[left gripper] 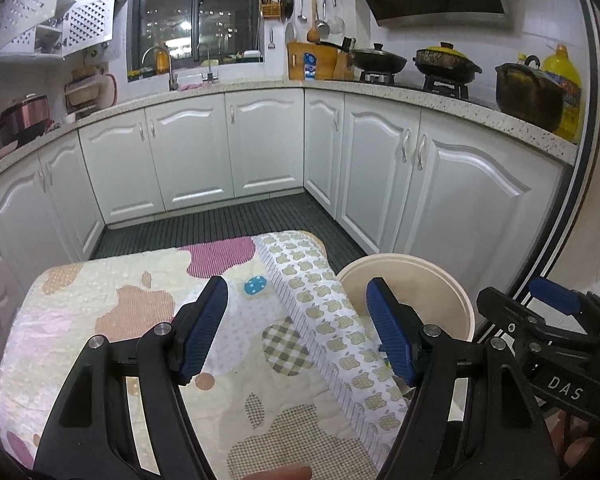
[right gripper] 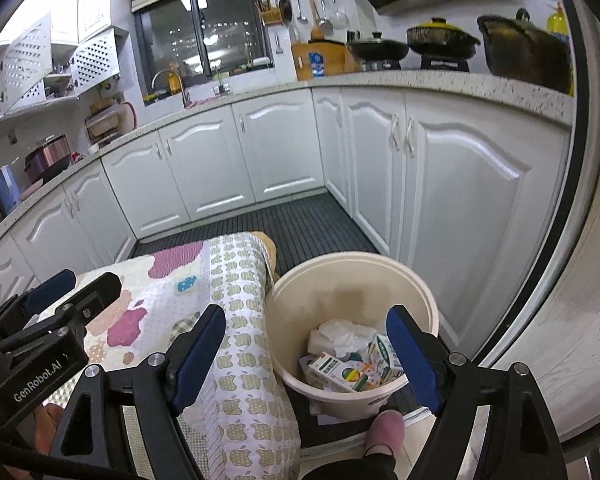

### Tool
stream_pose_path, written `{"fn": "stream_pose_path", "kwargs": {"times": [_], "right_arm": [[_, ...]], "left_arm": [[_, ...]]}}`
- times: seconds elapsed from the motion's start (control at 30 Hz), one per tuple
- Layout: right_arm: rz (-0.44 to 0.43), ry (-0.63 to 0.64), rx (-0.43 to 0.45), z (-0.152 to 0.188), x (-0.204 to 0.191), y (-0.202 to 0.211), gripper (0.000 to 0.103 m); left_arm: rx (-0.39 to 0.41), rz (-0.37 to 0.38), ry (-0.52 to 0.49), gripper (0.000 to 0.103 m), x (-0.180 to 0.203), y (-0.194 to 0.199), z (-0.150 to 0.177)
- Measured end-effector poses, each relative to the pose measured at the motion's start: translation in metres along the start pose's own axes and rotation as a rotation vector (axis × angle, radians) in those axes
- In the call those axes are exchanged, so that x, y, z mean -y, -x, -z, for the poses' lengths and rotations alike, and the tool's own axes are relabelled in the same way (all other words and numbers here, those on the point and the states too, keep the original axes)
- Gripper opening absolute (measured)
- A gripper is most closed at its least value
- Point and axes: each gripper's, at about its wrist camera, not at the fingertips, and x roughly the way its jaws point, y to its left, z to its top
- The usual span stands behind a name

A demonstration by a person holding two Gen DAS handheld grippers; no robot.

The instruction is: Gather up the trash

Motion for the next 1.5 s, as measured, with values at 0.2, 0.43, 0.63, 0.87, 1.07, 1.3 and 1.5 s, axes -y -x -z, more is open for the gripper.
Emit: {"fn": "stream_pose_path", "kwargs": {"times": [0.2,0.43,0.63,0.87,1.07,1.3,1.5], "right_arm": [[0.018,0.004,0.061,-0.006,-0.001,0.019,0.086],[0.044,0.02,0.111,-0.013,-0.004,0.033,0.088],[0.049,0.031,0.127,-0.015,-0.008,0.039,0.088],[0.05,0.029,0.147,-0.02,-0.006,0.044,0.089],[0.057,0.035,0.157,-0.023,-0.009,0.045,0.09],[0.057,0.036,0.154,-0.024,-0.01,0.045,0.091],[0.057,0.041,0.15,-0.025,-0.008,0.043,0.091]], "left_arm": [[0.025,0.001,0.003,0.071,0.001,0.01,-0.004],[0.039,0.002,0.011,0.071,0.0,0.015,-0.007],[0.052,0.004,0.014,0.071,0.001,0.018,-0.008],[0.069,0.001,0.014,0.071,0.0,0.023,-0.011],[0.081,-0.007,0.023,0.071,-0.003,0.024,-0.012],[0.089,-0.015,0.012,0.071,-0.002,0.025,-0.012],[0.094,-0.023,0.01,0.071,-0.002,0.024,-0.012]]}}
